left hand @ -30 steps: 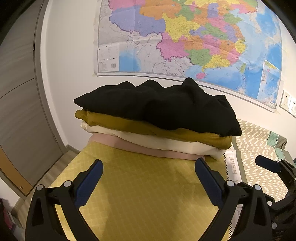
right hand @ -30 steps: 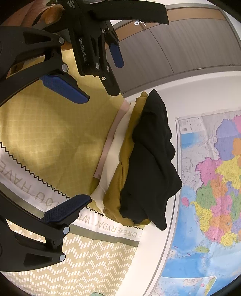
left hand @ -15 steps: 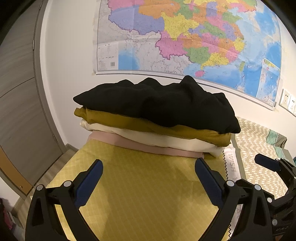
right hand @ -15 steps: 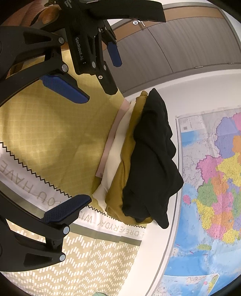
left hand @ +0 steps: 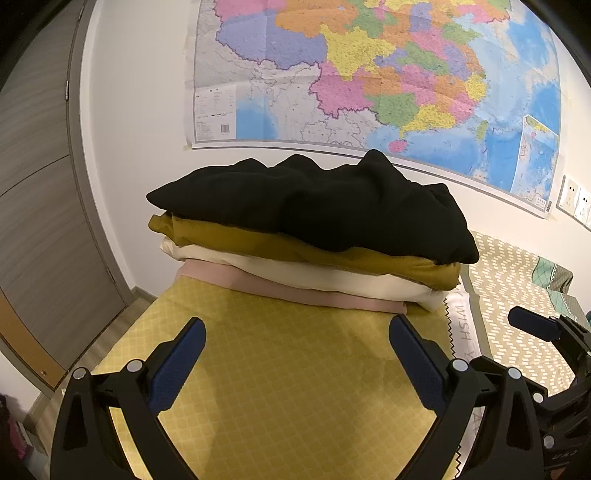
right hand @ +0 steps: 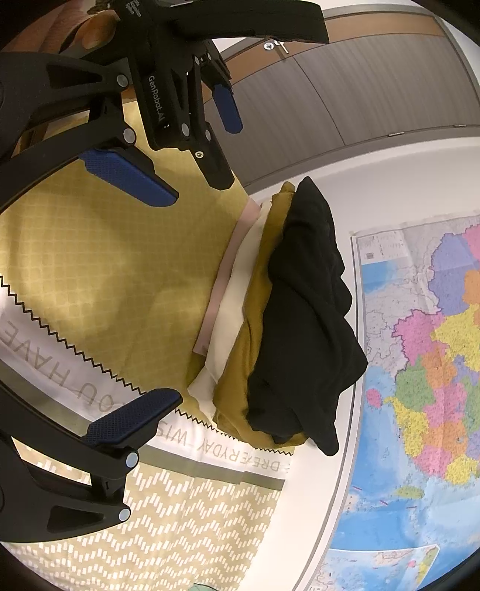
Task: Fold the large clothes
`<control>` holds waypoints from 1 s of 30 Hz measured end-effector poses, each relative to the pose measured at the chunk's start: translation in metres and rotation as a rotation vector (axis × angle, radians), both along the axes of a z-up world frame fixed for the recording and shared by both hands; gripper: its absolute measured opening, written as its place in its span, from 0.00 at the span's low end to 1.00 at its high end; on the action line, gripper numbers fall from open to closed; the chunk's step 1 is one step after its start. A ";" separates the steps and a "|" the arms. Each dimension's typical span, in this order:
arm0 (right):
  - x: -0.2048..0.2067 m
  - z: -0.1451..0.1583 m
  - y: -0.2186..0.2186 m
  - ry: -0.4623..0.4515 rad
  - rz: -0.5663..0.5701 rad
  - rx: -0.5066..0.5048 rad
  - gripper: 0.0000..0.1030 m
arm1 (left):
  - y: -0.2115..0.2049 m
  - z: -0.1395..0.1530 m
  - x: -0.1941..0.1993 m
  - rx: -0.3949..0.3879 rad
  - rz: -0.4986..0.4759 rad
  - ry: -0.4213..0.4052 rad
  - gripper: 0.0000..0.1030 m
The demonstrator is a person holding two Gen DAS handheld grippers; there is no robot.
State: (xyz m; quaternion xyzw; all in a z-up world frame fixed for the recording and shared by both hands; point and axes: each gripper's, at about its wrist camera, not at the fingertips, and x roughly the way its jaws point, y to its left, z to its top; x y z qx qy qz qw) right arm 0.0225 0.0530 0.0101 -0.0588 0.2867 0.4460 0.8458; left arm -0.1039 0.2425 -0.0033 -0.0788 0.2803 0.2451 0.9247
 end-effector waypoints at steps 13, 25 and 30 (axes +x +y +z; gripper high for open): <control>0.000 -0.001 -0.001 0.002 -0.010 0.003 0.94 | 0.000 0.000 0.000 0.001 -0.003 0.002 0.93; 0.000 -0.001 -0.002 0.007 -0.011 0.005 0.94 | -0.001 -0.002 0.001 -0.004 -0.006 0.007 0.93; 0.000 -0.001 -0.003 0.009 -0.011 0.004 0.94 | -0.003 -0.003 0.001 -0.003 -0.008 0.009 0.93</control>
